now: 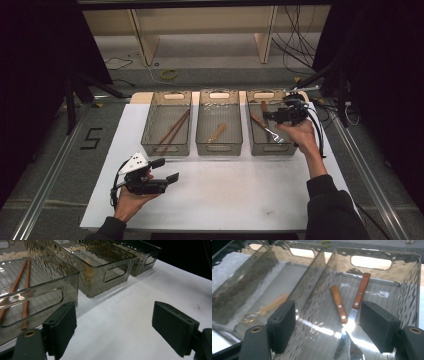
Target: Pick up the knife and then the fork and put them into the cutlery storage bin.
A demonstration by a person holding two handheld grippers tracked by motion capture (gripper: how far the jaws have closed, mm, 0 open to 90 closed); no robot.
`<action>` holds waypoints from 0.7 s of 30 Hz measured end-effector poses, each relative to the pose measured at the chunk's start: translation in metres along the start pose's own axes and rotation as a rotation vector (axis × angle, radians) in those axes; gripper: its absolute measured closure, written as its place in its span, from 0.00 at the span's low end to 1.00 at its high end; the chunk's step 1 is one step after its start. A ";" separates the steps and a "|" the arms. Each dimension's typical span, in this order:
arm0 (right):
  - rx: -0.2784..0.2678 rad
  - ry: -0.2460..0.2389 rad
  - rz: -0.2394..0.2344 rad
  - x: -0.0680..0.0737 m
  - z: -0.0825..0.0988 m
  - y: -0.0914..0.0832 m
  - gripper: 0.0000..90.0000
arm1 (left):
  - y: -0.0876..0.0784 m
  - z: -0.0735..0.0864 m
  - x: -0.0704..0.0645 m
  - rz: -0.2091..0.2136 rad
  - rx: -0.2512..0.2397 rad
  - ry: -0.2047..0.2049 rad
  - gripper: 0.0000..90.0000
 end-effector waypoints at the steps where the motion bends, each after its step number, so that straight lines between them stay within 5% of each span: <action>1: -0.006 -0.006 -0.006 0.003 0.001 -0.002 0.33 | 0.000 0.000 0.000 0.000 0.001 0.000 0.21; 21: -0.127 -0.096 -0.106 0.057 0.045 -0.050 0.29 | -0.002 0.001 0.000 0.002 0.003 -0.007 0.21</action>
Point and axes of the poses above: each handheld gripper's, and its own axes: y roughly forward along the jaws, z roughly out of its underside, x roughly to its left, the point moved 7 cm from there along y, roughly forward along the jaws, and after that the axes turned 4 degrees about z, right-handed, at the moved point
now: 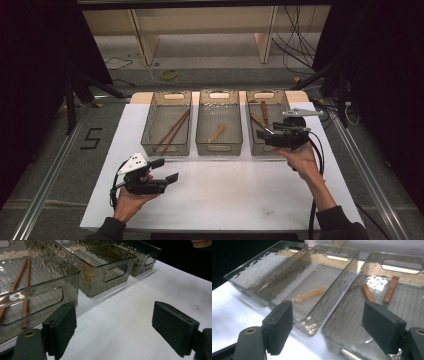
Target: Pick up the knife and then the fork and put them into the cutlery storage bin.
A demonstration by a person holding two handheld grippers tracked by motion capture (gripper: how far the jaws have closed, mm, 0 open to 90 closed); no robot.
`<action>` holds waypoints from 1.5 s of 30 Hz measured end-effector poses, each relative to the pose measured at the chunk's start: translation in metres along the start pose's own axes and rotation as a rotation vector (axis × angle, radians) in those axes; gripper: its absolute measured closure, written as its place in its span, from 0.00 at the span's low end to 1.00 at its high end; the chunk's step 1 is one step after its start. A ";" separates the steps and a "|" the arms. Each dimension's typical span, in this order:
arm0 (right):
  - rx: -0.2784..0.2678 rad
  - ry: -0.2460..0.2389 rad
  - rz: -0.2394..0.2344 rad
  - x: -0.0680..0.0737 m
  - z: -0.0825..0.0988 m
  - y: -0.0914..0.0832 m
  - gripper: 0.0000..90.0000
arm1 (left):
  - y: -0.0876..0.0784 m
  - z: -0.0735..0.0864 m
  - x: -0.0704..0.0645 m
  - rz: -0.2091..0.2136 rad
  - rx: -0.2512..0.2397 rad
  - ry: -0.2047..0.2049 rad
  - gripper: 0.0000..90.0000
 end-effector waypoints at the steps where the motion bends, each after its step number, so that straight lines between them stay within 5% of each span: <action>1: -0.005 -0.005 -0.005 0.003 0.003 -0.002 0.28 | 0.000 0.000 0.000 0.001 0.000 -0.001 0.21; 23: -0.056 -0.036 -0.098 0.046 0.054 -0.026 0.28 | -0.001 0.001 0.000 0.008 0.001 -0.008 0.21; 45: -0.112 -0.029 -0.116 0.051 0.103 -0.046 0.27 | -0.001 0.001 -0.002 0.020 0.003 -0.014 0.21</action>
Point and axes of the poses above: each handheld gripper's, and its own axes: y roughly forward along the jaws, z roughly out of its underside, x roughly to its left, the point moved 7 cm from there along y, roughly forward along the jaws, and after that the axes turned 4 degrees about z, right-handed, at the moved point
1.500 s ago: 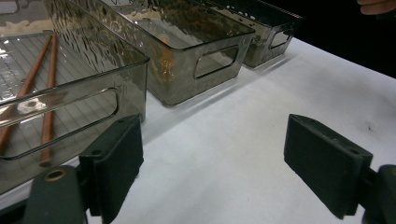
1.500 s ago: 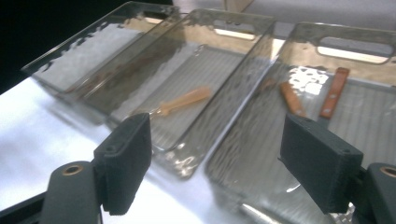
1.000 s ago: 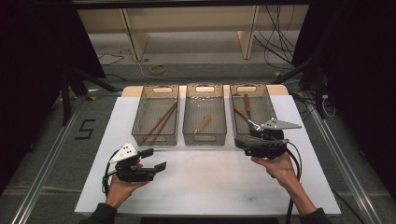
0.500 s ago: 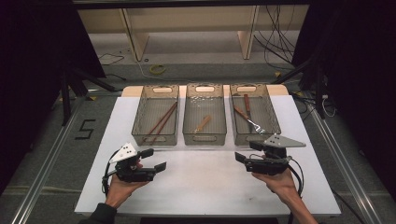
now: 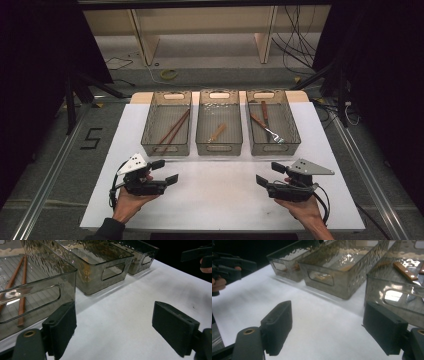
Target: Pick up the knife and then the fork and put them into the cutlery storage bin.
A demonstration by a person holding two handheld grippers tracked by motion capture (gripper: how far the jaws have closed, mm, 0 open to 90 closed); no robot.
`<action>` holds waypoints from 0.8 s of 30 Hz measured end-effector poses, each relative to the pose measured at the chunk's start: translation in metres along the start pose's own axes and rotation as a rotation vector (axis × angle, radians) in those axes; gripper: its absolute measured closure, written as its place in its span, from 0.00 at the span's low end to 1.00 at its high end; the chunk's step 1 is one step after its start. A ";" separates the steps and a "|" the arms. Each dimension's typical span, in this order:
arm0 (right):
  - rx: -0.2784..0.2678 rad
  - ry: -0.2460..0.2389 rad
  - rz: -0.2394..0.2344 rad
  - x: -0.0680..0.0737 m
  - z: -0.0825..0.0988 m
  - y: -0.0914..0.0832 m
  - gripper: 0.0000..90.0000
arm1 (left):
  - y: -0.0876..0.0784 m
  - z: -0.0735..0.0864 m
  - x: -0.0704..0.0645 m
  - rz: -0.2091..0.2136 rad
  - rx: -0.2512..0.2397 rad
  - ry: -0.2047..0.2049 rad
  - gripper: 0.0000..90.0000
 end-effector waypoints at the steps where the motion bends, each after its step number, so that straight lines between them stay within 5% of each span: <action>1: 0.003 0.001 0.002 0.000 0.002 -0.001 0.27 | 0.000 0.000 0.000 0.000 0.001 0.001 0.21; 24: -0.012 -0.001 0.010 -0.001 0.009 -0.002 0.27 | 0.000 0.000 0.000 -0.001 0.000 0.002 0.21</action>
Point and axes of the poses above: each handheld gripper's, and its own axes: y roughly forward along the jaws, z roughly out of its underside, x roughly to its left, the point moved 7 cm from there along y, roughly forward along the jaws, and after that the axes turned 4 degrees about z, right-handed, at the moved point
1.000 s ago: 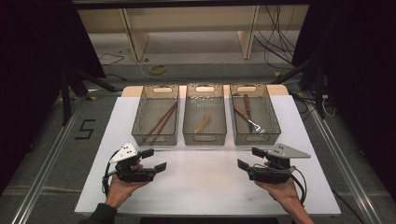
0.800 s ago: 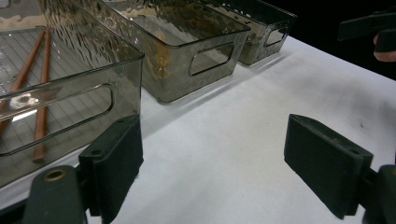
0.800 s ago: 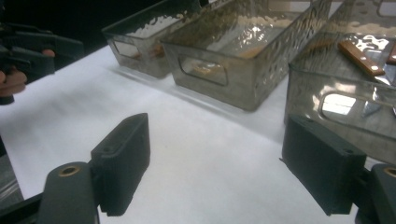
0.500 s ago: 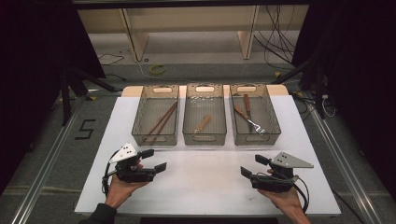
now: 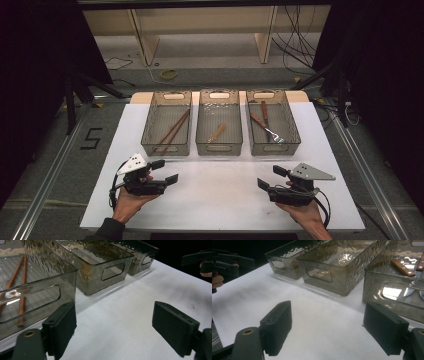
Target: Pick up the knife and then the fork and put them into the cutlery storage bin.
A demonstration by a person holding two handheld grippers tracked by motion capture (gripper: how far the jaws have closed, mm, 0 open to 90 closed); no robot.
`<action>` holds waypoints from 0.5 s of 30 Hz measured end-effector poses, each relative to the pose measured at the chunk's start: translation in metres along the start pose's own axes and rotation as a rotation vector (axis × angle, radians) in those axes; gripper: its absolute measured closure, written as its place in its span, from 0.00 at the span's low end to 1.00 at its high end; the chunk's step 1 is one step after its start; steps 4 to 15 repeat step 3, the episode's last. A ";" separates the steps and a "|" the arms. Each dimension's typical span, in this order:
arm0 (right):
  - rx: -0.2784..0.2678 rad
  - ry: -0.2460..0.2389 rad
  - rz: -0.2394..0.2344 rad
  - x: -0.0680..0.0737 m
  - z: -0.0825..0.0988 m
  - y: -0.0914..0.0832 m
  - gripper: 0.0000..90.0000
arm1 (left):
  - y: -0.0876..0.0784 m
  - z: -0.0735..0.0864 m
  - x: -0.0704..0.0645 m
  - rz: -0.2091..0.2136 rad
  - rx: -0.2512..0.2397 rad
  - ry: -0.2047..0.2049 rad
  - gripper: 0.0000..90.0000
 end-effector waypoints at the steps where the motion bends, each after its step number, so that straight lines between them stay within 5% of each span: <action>1: -0.001 -0.001 -0.001 0.000 0.000 0.000 0.26 | 0.000 0.000 0.000 0.000 0.000 0.000 0.21; 15: 0.003 0.005 0.001 -0.001 0.000 0.000 0.26 | 0.000 0.000 0.000 0.000 -0.001 0.000 0.21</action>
Point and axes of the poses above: each handheld gripper's, and its own axes: y roughly forward along the jaws, z roughly out of its underside, x roughly to its left, the point moved 7 cm from there along y, roughly forward along the jaws, and after that the axes turned 4 degrees about z, right-handed, at the moved point
